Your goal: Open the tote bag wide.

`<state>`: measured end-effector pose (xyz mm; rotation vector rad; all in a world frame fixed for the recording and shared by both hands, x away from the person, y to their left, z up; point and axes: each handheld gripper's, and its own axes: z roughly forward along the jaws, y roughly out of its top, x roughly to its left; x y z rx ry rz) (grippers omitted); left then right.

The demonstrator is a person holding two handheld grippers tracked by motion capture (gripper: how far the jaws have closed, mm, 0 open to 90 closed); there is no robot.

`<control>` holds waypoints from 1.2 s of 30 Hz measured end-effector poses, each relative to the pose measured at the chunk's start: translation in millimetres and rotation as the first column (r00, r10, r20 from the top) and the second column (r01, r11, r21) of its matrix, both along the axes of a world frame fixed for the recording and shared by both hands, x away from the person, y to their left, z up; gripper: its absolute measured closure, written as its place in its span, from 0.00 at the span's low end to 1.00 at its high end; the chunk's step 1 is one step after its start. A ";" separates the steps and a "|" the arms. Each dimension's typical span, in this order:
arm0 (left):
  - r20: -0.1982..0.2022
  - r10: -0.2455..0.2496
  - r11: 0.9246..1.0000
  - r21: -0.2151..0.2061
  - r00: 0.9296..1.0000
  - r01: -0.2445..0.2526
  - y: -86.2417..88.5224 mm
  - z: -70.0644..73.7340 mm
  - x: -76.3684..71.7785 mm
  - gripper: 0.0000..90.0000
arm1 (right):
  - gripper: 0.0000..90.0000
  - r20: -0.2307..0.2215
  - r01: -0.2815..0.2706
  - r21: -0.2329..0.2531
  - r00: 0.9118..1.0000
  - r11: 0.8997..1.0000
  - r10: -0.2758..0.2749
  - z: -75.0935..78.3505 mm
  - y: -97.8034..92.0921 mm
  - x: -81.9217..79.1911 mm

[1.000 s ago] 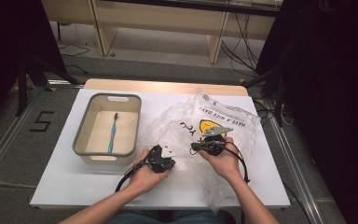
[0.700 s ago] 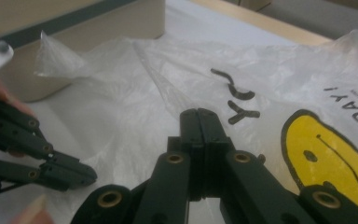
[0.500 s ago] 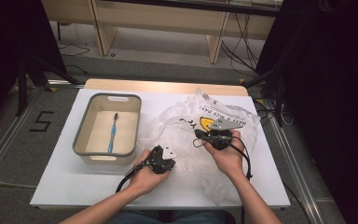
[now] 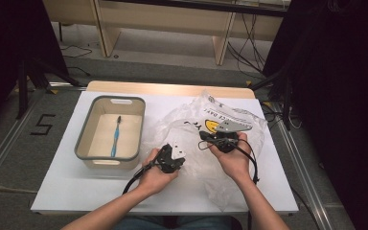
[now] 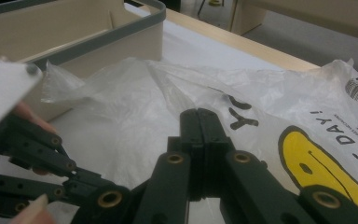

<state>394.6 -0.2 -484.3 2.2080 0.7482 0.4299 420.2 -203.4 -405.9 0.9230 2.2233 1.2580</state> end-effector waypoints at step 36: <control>-0.012 0.011 1.000 0.021 1.000 -0.011 2.2 -10.1 3.7 0.99 | 1.00 0.089 0.032 0.070 0.995 0.997 -0.039 29.1 -2.6 6.3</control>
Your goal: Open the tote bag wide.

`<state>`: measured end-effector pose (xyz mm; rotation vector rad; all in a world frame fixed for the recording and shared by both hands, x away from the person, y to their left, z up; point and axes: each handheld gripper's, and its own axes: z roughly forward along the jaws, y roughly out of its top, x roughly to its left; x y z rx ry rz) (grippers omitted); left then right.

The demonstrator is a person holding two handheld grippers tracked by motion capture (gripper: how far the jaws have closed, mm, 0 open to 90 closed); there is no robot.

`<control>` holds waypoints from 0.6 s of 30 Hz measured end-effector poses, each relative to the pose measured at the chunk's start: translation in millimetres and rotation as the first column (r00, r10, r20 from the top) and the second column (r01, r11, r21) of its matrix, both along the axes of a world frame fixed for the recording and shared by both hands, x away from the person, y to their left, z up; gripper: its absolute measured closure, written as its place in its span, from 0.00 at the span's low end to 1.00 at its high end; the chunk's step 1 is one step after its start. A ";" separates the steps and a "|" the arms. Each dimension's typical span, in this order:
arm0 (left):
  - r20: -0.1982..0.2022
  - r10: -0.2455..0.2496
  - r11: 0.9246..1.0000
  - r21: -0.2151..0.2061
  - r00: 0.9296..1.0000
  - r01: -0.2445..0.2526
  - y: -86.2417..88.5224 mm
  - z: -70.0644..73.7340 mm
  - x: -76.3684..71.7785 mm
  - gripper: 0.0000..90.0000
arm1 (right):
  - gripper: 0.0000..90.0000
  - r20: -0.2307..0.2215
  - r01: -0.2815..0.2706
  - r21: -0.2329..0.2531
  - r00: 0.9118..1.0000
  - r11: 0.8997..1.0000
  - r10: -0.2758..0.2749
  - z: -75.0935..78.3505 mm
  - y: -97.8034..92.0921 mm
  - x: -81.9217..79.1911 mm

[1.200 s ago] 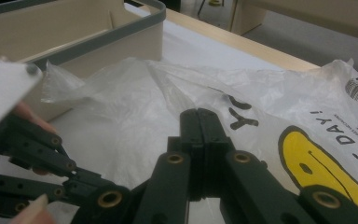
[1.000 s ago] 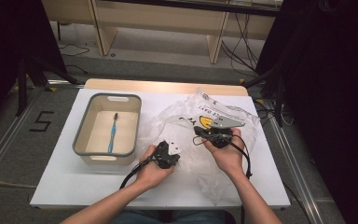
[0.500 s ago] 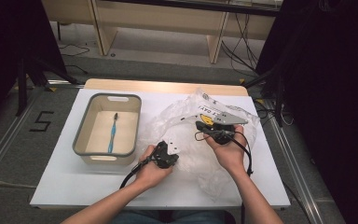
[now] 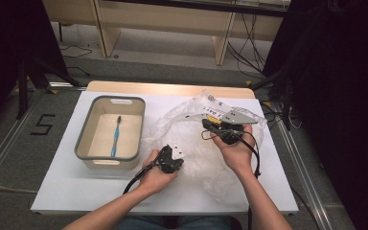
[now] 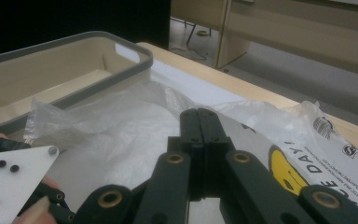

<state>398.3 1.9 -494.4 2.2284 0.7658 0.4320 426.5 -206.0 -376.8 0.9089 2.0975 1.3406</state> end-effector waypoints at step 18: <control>0.009 -0.002 1.000 0.000 1.000 0.002 -0.5 -0.6 -0.7 0.99 | 1.00 0.031 0.017 0.032 0.999 0.999 -0.018 10.2 1.8 6.6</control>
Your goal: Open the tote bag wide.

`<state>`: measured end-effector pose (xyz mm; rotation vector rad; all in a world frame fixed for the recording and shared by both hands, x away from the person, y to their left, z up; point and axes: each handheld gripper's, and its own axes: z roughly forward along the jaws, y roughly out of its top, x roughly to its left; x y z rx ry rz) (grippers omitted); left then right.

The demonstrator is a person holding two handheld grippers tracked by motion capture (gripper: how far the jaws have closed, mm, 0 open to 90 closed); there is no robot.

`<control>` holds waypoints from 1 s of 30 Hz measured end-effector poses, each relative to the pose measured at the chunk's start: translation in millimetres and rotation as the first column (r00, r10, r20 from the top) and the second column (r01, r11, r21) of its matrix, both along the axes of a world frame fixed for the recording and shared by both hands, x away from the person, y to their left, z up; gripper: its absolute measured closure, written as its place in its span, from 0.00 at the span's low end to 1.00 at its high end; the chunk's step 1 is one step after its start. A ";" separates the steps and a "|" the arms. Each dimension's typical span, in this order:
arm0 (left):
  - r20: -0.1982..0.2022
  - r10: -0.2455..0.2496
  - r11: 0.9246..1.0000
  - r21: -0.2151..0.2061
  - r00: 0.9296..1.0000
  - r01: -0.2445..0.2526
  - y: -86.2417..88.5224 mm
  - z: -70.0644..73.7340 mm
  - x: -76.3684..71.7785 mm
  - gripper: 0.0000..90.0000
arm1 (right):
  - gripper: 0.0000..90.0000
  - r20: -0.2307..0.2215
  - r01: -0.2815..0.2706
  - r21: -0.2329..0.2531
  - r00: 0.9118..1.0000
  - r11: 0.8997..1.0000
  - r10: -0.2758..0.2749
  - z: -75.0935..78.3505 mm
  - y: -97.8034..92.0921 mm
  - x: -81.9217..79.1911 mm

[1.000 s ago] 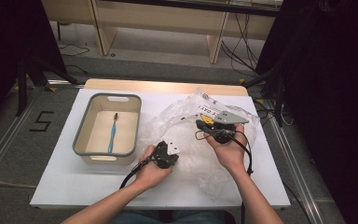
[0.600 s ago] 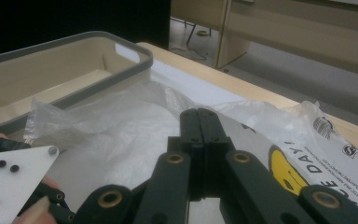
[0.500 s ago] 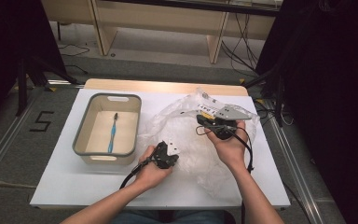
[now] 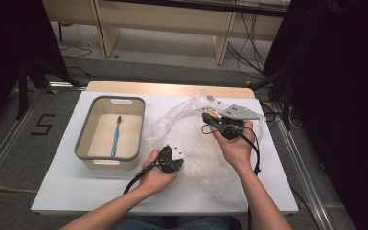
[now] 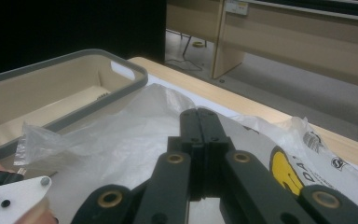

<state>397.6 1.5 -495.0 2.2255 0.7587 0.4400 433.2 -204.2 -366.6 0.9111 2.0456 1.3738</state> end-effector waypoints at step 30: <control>0.033 0.008 1.000 -0.023 0.999 -0.007 7.4 13.1 -6.8 0.95 | 1.00 0.030 -0.002 0.029 1.000 1.000 0.001 6.1 -0.5 -1.5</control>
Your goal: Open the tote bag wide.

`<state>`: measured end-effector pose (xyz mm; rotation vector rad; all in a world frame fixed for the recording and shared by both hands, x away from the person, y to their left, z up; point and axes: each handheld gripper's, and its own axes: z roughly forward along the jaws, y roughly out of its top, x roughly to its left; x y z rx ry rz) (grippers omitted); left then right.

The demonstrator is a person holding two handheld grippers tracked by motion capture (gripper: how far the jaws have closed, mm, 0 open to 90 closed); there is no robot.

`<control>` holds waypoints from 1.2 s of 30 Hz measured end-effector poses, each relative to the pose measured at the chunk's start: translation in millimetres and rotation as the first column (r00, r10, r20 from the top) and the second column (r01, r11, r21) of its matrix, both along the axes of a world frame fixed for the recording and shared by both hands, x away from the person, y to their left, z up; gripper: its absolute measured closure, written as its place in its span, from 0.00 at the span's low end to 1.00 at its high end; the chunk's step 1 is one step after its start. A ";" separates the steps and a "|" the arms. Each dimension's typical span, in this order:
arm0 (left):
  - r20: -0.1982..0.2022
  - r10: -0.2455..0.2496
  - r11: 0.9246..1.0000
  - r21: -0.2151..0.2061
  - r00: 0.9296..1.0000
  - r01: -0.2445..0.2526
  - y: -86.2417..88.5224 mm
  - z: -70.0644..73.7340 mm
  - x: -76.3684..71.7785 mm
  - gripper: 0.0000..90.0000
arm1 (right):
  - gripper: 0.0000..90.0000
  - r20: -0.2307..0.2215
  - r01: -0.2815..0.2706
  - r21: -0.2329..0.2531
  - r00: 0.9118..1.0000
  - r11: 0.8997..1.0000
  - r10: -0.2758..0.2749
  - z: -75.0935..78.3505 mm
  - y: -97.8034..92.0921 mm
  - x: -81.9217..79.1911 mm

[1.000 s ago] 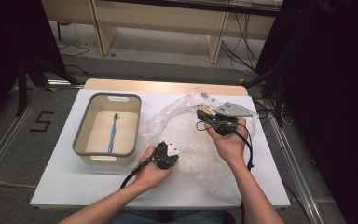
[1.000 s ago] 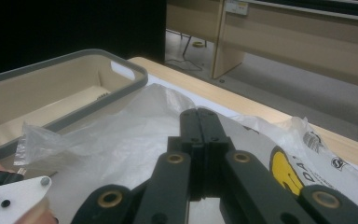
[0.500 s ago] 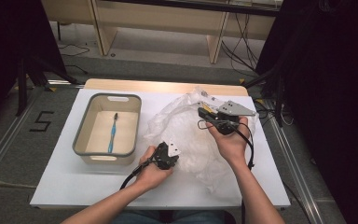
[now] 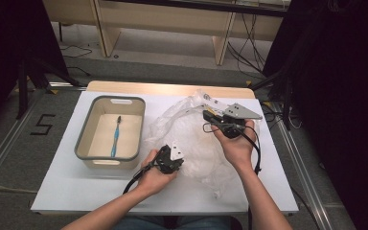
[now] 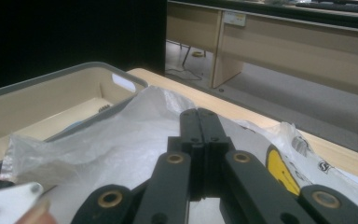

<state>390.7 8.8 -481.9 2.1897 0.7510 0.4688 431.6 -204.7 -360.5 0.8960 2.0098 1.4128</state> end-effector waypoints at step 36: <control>0.056 0.010 0.993 -0.122 0.998 -0.003 51.5 41.8 -43.5 0.52 | 1.00 -0.019 -0.004 -0.011 1.000 1.000 0.004 -5.4 0.8 -0.1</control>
